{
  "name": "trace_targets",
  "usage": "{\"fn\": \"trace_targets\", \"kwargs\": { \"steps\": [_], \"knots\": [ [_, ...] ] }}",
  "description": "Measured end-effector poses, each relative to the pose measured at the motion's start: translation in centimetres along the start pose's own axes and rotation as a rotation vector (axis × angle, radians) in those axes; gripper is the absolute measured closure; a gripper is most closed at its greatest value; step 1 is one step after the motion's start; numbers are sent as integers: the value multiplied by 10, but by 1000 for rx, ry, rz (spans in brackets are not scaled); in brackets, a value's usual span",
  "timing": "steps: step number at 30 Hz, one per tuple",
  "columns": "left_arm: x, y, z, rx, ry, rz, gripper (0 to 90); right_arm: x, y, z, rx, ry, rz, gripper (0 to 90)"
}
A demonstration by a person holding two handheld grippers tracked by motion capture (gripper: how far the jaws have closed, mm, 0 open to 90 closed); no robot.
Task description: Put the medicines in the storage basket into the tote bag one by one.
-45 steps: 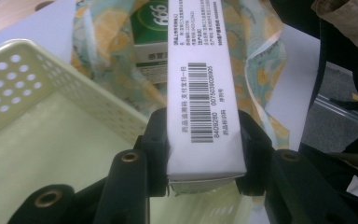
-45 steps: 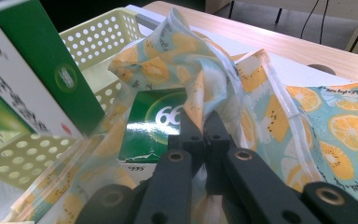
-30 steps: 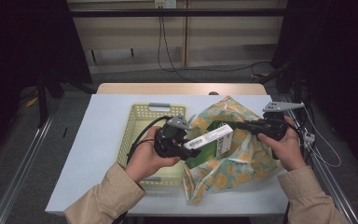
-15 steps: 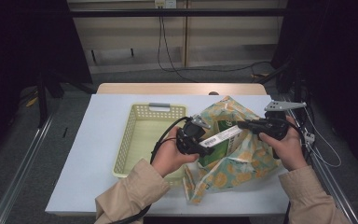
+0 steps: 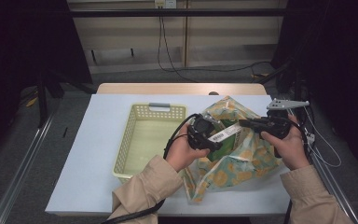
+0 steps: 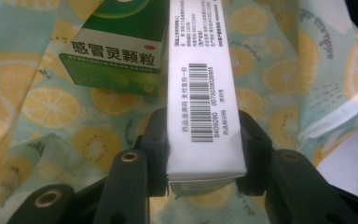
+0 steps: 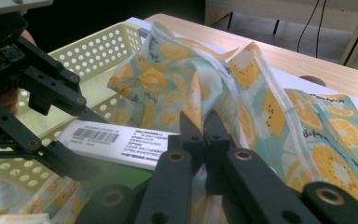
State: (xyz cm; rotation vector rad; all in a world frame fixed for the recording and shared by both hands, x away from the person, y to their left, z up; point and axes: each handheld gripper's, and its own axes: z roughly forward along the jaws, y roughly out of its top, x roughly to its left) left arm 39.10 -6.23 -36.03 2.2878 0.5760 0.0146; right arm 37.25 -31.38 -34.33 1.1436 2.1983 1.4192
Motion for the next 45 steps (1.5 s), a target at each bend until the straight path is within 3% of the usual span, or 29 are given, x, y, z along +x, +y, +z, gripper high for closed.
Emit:
{"fn": "trace_targets", "kwargs": {
  "steps": [17,28,31,33,34,35,37,40,45],
  "knots": [
    [1,6,17,-15,-5,-20,628,-2,3,-1,3,0,-3,900],
    [3,24,35,-22,9,0,626,-2,2,-3,-2,-12,8,900],
    [5,31,46,-55,8,-16,619,-1,3,-7,-1,-17,3,900],
    [6,34,52,-78,5,-31,549,-2,3,-9,3,-22,2,900],
    [6,34,54,-72,32,-41,401,-2,3,-10,1,-26,2,900],
    [7,34,53,-69,36,-54,323,-3,3,-11,-3,-27,9,900],
    [7,31,49,-68,17,-81,300,-4,3,-11,-2,-30,7,900],
    [4,27,35,-62,30,-47,244,-4,2,-9,1,-31,8,900],
    [1,16,6,-88,28,-44,182,-5,2,-4,8,-38,9,900]
  ]
}}
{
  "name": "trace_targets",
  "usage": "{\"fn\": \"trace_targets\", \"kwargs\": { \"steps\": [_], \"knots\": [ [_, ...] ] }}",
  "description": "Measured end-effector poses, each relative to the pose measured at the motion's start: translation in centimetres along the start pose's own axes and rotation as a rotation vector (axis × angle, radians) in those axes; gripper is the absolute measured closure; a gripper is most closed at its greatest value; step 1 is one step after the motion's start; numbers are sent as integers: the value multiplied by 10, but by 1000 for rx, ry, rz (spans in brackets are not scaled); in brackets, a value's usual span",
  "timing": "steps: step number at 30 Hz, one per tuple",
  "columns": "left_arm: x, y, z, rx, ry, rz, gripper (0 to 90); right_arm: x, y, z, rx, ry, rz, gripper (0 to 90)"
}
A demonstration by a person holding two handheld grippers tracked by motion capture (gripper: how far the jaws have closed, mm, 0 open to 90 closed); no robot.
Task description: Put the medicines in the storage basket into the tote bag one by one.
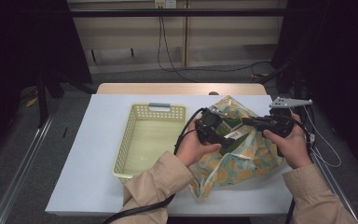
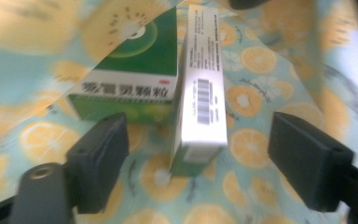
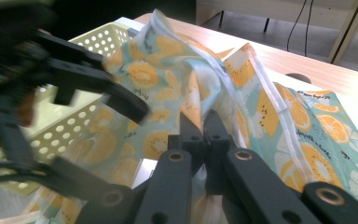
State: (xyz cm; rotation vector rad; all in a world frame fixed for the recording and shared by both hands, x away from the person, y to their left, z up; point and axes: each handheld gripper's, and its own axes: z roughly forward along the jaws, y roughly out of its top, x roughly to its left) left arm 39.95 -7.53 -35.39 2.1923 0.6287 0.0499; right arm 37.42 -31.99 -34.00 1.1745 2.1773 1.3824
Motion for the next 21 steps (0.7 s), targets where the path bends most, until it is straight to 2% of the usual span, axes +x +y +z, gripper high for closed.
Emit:
{"fn": "trace_targets", "kwargs": {
  "steps": [5,10,15,21],
  "knots": [
    [-2,-14,-27,-39,-18,-9,139,-2,1,2,13,-18,-7,900],
    [-7,-30,-43,-41,-47,-1,115,-3,1,4,17,-31,4,900],
    [-15,-40,-50,-43,-83,1,104,-2,3,6,22,-42,3,900],
    [-21,-53,-45,-19,-110,6,101,-2,6,8,22,-59,9,900]
  ]
}}
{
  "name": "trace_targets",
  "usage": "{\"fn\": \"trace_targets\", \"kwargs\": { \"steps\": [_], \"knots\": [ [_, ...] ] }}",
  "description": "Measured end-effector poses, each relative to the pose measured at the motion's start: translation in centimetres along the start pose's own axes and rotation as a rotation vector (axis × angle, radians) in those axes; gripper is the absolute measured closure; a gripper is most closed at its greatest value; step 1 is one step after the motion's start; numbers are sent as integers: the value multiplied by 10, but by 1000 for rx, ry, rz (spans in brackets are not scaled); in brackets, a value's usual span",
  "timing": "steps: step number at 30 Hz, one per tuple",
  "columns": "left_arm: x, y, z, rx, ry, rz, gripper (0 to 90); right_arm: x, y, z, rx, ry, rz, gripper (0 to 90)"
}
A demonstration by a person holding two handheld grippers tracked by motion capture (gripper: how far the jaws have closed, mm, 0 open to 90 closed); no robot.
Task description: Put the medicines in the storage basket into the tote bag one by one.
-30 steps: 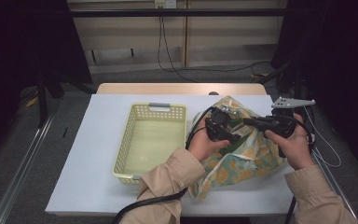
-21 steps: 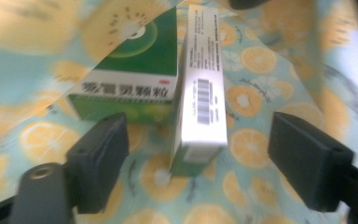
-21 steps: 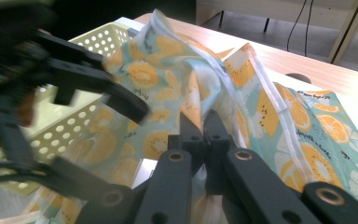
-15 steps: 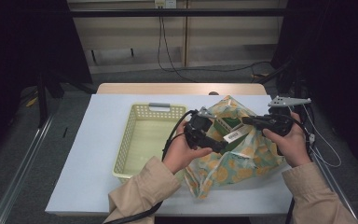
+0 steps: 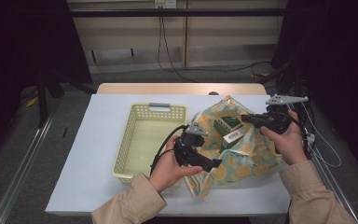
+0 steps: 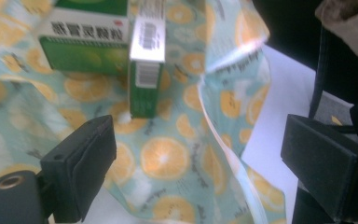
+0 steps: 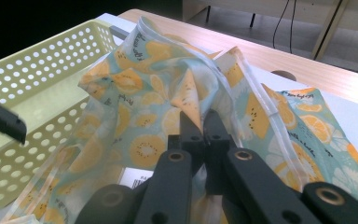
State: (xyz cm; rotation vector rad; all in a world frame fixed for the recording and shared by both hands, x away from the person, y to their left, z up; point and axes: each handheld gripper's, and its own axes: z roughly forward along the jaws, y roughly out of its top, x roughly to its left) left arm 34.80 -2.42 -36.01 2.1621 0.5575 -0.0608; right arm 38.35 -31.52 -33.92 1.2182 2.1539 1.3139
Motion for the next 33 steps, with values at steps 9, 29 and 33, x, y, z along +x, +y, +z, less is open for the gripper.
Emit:
{"fn": "trace_targets", "kwargs": {
  "steps": [9,29,33],
  "knots": [
    [-5,-16,13,46,-31,-2,151,0,7,-1,-7,-19,-2,900],
    [-5,-25,24,141,-39,-17,859,-8,6,-15,-44,-31,19,900],
    [-3,-20,19,123,-28,-23,893,-8,5,-16,-43,-29,16,900]
  ]
}}
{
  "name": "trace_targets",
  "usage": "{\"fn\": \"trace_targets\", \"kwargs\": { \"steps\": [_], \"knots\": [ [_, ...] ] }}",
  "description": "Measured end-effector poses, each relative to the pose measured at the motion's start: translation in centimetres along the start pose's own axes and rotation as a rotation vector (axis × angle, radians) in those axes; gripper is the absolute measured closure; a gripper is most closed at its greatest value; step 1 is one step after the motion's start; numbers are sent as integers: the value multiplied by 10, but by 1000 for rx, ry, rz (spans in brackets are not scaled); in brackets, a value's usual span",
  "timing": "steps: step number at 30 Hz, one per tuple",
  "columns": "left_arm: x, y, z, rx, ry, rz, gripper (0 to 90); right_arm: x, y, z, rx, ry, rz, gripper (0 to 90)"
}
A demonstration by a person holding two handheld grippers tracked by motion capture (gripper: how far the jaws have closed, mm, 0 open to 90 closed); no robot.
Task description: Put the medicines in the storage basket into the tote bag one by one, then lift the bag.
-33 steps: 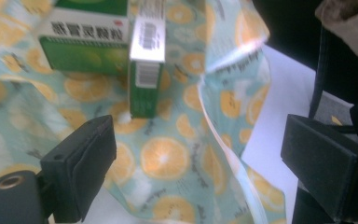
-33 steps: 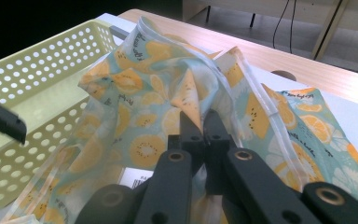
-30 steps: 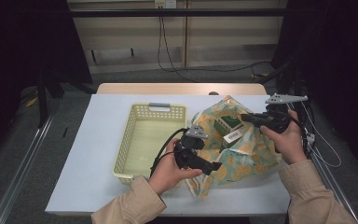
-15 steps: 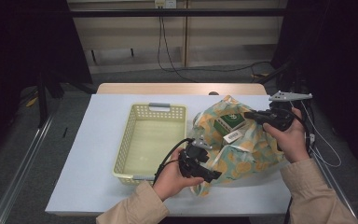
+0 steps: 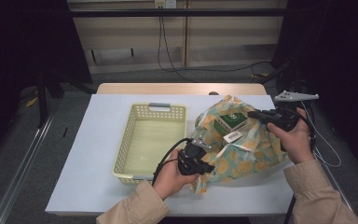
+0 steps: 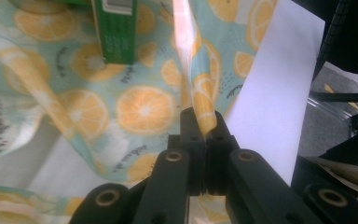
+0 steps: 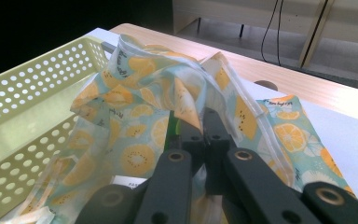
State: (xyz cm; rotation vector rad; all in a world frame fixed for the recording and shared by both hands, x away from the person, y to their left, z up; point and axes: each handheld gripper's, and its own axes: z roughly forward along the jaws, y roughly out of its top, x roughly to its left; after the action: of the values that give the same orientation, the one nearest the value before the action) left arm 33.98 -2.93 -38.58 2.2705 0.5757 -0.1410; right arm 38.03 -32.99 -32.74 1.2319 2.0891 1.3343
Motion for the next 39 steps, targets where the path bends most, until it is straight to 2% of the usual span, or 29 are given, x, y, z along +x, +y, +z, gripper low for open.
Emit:
{"fn": "trace_targets", "kwargs": {
  "steps": [7,14,20,29,39],
  "knots": [
    [9,14,-17,-59,29,-17,900,2,-1,-1,5,16,-16,900],
    [18,40,-41,-135,81,-19,900,6,1,2,13,29,-31,900],
    [17,57,-53,-159,108,-2,900,8,4,0,4,35,-36,900],
    [21,67,-66,-194,144,-6,900,3,8,-15,-30,17,-30,900],
    [26,90,-81,-208,184,1,900,4,16,-18,-42,19,-35,900]
  ]
}}
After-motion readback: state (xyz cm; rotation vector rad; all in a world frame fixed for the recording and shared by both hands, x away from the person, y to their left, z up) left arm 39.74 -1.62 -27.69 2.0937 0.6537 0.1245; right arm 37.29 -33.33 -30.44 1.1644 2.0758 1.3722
